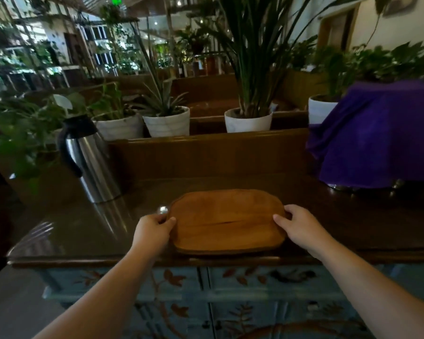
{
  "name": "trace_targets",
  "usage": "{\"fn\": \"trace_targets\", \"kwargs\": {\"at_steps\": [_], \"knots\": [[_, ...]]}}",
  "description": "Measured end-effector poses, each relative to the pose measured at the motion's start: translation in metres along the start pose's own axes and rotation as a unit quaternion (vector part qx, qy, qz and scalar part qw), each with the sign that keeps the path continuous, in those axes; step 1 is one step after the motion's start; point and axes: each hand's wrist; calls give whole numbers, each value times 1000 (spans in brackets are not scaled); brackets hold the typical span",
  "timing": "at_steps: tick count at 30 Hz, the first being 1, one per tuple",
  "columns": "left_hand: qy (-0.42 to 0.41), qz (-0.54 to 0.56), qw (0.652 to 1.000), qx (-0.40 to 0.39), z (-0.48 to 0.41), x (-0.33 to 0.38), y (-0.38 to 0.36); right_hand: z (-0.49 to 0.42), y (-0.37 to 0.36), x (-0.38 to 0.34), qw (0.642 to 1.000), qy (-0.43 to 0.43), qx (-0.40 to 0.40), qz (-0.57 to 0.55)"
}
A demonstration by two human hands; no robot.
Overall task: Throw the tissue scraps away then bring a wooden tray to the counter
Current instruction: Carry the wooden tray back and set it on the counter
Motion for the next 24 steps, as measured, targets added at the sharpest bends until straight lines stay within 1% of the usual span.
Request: {"fn": "trace_targets", "kwargs": {"at_steps": [4, 9, 12, 14, 18, 24], "knots": [[13, -8, 998, -54, -65, -6, 10, -48, -17, -22, 999, -48, 5, 19], [24, -45, 994, -94, -125, -10, 12, -84, -37, -37, 994, -84, 50, 53], [47, -76, 988, -127, -149, -11, 8, -101, -41, -36, 991, -109, 44, 62], [46, -92, 984, -145, -159, -11, 5, -111, -41, -33, 990, -119, 46, 68], [43, -119, 979, -157, -176, -6, 2, -128, -40, -29, 989, -126, 41, 70], [39, -153, 976, -152, -181, 1, 1, -136, -35, -29, 986, -129, 44, 94]]}}
Point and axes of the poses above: each hand's wrist, its own z-axis away from the middle knuckle, its own y-axis out of the back of the hand, x = y × z, and after that the axes turned 6 degrees about -x, right-handed
